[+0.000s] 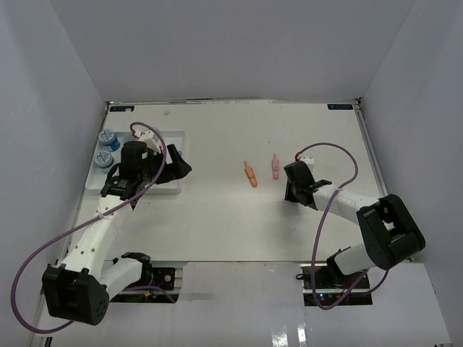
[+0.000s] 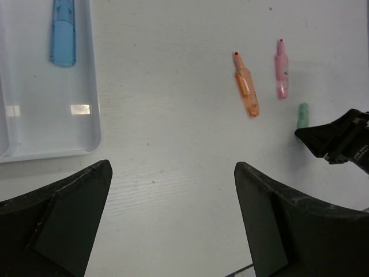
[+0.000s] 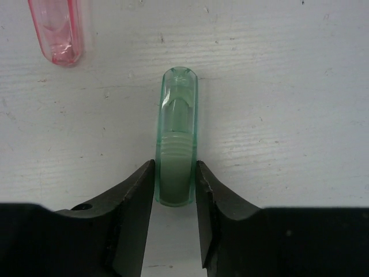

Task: Sort the stationery into containers
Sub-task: Pick up the stationery from the center of the board.

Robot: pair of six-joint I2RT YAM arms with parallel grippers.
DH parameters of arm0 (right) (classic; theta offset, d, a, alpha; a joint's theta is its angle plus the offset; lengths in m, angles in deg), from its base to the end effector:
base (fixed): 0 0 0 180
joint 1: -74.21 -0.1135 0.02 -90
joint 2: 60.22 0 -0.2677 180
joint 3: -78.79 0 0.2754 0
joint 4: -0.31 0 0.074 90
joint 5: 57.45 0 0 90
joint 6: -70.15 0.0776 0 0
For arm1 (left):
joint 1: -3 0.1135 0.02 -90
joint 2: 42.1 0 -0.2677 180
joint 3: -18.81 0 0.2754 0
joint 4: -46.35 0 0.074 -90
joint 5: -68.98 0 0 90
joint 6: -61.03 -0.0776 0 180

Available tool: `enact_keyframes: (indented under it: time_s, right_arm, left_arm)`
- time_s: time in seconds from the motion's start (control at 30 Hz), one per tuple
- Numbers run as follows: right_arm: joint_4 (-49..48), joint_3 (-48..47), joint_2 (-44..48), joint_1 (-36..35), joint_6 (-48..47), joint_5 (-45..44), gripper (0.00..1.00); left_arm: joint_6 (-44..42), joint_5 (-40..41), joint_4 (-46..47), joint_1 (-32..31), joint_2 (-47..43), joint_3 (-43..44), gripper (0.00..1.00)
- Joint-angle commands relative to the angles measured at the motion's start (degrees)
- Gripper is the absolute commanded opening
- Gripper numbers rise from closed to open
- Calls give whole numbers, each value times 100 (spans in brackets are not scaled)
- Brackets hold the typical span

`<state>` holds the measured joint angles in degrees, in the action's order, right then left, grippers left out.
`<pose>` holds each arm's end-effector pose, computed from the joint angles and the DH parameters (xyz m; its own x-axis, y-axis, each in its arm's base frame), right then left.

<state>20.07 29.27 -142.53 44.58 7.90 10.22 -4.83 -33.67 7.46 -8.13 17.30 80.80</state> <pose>0.2791 0.1248 0.1139 -0.7301 0.0802 -0.6786 0.0943 0.9954 0.0162 0.2710 -0.0706 0.2677 -0.6779 -0.2733 -0.6824 0.0923 0.8893 -0.4479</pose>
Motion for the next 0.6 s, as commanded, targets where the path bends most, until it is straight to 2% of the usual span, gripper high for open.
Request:
enact_keyframes:
  time_s: [0.0,0.13,0.27,0.5,0.57]
  right_arm:
    - [-24,-43,-155,10,29,71,37]
    - [-59,28,65,-95,-146,202,28]
    - [-182,45,390,-438,-287,334,26]
    - [-778,-139,926,-1140,-200,993,26]
    - [-998,-183,1040,-1264,-165,1160,26]
  left_arm:
    - [388,-695,266,24,-200,-54,98]
    - [863,-1090,538,-2,-244,-238,98]
    - [1356,-1223,802,-239,-174,-370,98]
    - [2049,-196,1355,-1591,238,-265,98]
    - [2191,-37,1558,-1777,484,-160,98]
